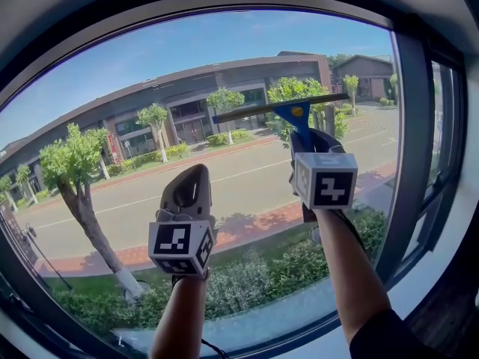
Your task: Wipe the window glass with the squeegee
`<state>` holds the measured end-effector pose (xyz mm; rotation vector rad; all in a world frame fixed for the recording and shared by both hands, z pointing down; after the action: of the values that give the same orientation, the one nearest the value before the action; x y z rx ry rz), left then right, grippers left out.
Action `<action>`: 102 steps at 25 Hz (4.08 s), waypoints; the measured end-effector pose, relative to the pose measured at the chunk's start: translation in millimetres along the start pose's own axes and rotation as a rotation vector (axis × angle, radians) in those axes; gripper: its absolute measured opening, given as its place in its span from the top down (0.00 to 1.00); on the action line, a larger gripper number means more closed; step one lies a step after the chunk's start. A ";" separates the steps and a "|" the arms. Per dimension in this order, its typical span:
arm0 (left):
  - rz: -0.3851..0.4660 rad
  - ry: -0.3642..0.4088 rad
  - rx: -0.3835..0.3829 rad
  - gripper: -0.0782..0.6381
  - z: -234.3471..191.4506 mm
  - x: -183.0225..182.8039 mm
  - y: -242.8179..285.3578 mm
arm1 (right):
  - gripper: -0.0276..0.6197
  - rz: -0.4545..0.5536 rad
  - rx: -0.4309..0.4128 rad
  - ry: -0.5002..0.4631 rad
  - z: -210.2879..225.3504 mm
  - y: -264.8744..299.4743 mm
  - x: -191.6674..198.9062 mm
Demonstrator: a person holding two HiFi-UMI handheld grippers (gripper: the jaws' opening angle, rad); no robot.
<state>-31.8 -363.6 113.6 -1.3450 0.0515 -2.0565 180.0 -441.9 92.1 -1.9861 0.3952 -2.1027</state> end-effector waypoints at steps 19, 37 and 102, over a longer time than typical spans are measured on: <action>-0.045 -0.067 0.005 0.89 19.1 43.1 -15.8 | 0.74 -0.055 0.012 -0.028 -5.4 -25.4 63.5; -0.101 -0.150 0.012 0.89 35.0 91.6 -35.3 | 0.74 -0.125 0.000 -0.039 -7.8 -48.1 118.3; -0.271 -0.357 0.008 0.89 92.0 207.4 -100.8 | 0.75 -0.456 -0.012 -0.107 7.1 -121.7 316.5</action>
<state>-57.5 -370.4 360.5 -1.7732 -0.3103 -1.9909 170.6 -435.7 431.1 -2.3601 -0.0763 -2.2240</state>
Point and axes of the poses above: the fingertips, and each gripper's own axes: y forward along the fingers, z to its right, x out of its underside, the point moved 1 cm from there along -y, backward along the fingers, and after that the axes turned 13 degrees about x, right-handed, at the moved point
